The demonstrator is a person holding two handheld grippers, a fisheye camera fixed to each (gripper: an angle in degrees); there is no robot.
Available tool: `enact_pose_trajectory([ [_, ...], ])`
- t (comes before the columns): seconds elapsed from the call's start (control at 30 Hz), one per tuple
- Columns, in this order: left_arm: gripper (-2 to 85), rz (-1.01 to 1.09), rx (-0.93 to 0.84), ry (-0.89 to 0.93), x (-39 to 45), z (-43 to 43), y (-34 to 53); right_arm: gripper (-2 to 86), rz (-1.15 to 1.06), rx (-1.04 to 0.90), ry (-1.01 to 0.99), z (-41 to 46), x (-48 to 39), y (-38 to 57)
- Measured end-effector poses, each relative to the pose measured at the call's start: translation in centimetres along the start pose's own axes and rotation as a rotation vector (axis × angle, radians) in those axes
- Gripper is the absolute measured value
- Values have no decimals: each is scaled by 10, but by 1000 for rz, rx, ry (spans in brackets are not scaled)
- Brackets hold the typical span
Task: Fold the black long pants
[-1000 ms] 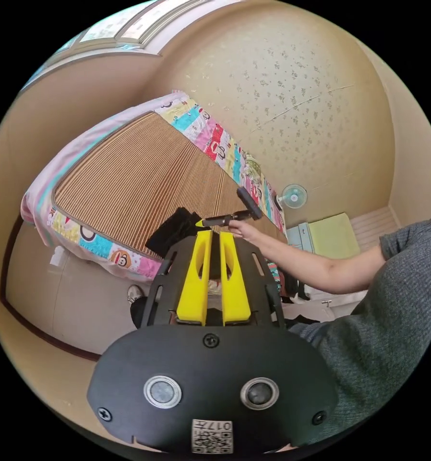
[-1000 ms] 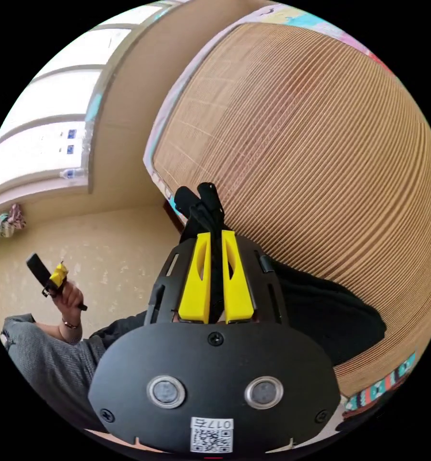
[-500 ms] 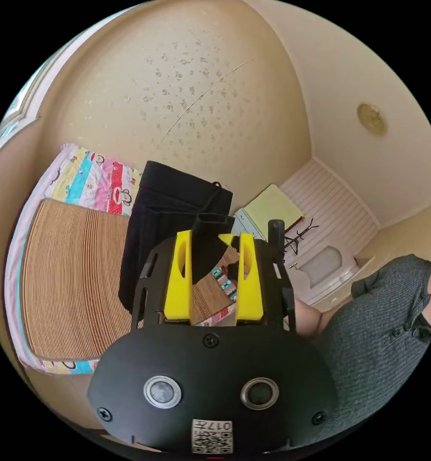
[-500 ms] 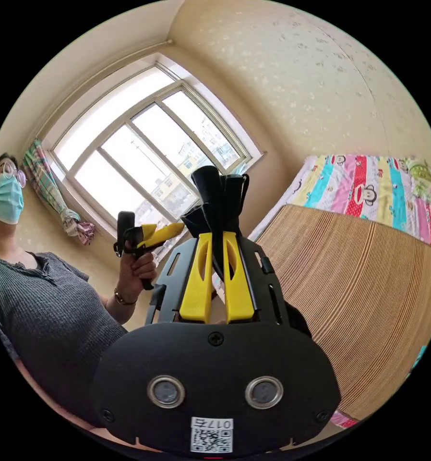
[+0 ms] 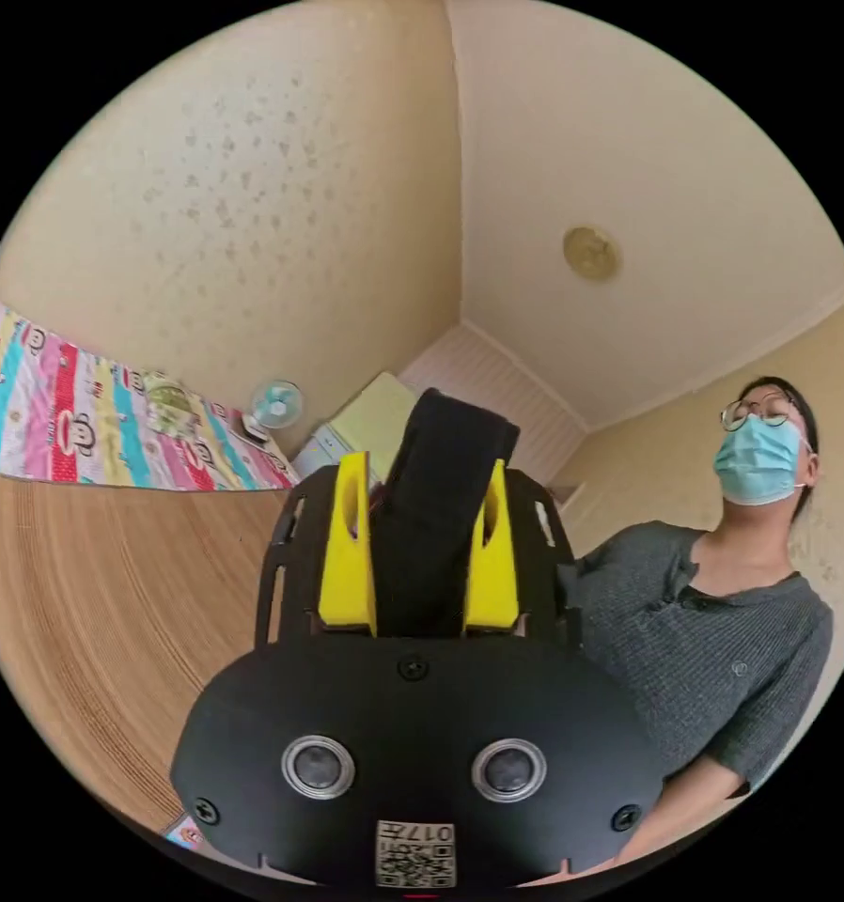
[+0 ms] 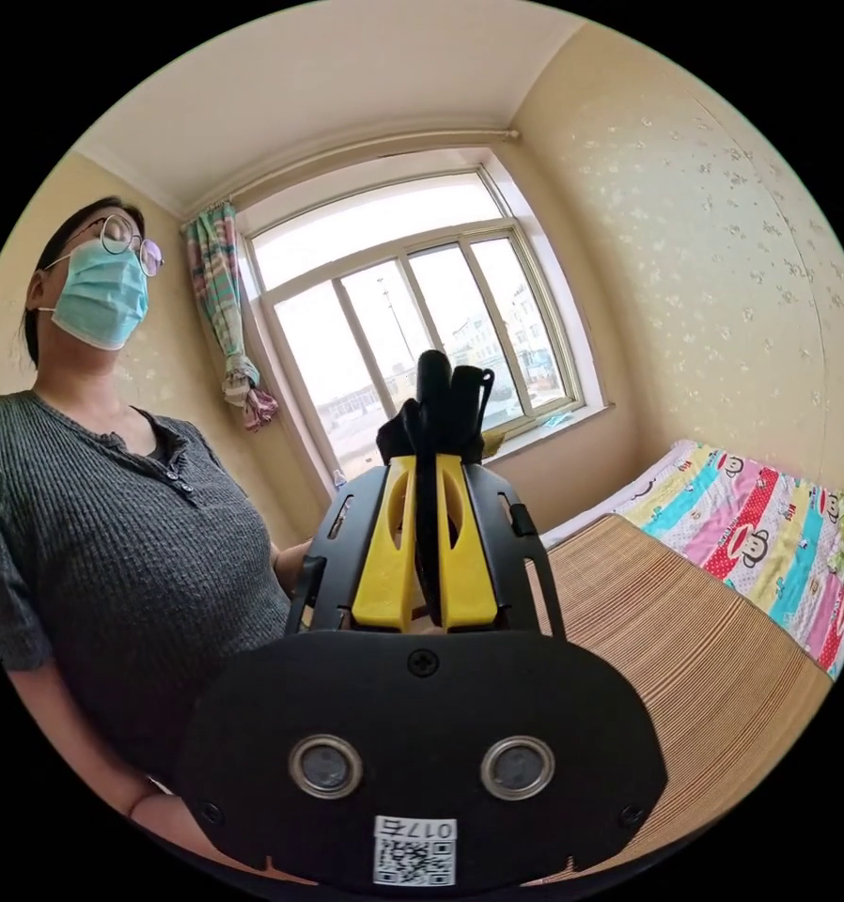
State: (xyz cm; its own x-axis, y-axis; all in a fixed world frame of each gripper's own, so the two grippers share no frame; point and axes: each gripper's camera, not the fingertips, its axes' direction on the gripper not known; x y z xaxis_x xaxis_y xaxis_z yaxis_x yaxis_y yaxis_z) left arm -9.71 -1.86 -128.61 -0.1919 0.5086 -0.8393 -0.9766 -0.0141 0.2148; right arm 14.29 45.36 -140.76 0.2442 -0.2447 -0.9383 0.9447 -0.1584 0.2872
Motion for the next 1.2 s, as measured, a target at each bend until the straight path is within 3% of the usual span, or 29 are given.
enact_pose_trajectory([
  [0.1,72,150,43,22,33,20,2,29,9,25,43,-35,-6,8],
  [0.3,62,452,-148,-71,111,63,-37,45,-94,-9,3,-104,-26,29],
  [0.43,58,568,-219,-71,140,84,-45,99,-39,134,63,-147,-23,55],
  [0.6,54,576,-190,-15,145,95,-39,157,-2,114,104,-151,-15,47],
  [0.8,66,550,-205,265,120,98,-49,64,-167,110,-107,-134,-34,18],
  [0.87,78,460,-165,141,104,92,-58,42,-155,168,-94,-140,-38,15],
  [0.93,107,253,-129,-165,78,79,-65,34,-63,187,19,-142,-36,13],
  [1.03,130,116,-65,-495,63,54,-47,27,103,193,236,-147,-25,14],
  [1.1,130,98,-54,-634,66,53,-28,26,209,261,324,-158,-18,21],
  [1.2,126,167,-139,-584,75,85,-5,26,214,323,506,-164,-29,24],
])
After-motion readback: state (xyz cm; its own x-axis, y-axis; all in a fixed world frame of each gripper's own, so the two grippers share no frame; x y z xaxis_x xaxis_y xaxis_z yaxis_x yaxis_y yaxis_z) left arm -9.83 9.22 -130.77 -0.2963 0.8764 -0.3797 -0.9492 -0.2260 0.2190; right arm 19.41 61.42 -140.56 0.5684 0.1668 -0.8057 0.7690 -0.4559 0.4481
